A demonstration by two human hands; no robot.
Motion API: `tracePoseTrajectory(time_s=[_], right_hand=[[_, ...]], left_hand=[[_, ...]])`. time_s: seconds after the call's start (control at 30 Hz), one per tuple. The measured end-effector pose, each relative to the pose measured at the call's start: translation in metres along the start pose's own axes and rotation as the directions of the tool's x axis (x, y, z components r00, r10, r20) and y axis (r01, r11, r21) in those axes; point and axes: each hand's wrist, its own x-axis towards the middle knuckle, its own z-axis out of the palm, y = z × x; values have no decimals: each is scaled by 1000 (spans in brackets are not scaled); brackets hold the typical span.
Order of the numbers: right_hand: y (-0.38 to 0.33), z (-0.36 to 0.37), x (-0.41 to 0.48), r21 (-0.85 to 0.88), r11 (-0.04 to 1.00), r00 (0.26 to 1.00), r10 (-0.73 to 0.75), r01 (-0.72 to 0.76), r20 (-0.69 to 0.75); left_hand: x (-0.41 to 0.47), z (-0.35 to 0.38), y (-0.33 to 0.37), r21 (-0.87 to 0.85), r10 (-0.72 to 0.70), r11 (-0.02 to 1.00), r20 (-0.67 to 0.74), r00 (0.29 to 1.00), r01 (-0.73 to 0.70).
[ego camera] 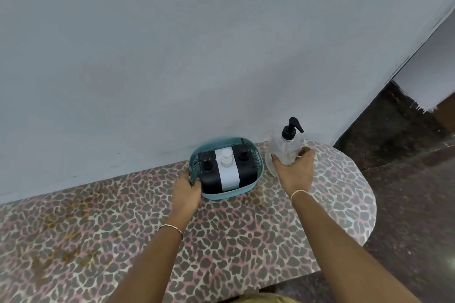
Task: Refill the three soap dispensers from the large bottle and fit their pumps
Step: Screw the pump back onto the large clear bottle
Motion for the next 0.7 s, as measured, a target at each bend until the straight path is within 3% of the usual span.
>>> tracePoseTrajectory(time_s=[0.27, 0.7], right_hand=[[-7, -1, -1, 11, 1000, 1000, 23, -22, -16], [-12, -7, -16, -162, 986, 999, 25, -32, -45]], left_hand=[[-5, -4, 6, 13, -2, 1000, 32, 999, 1], [-16, -14, -1, 21, -6, 1000, 129, 992, 4]])
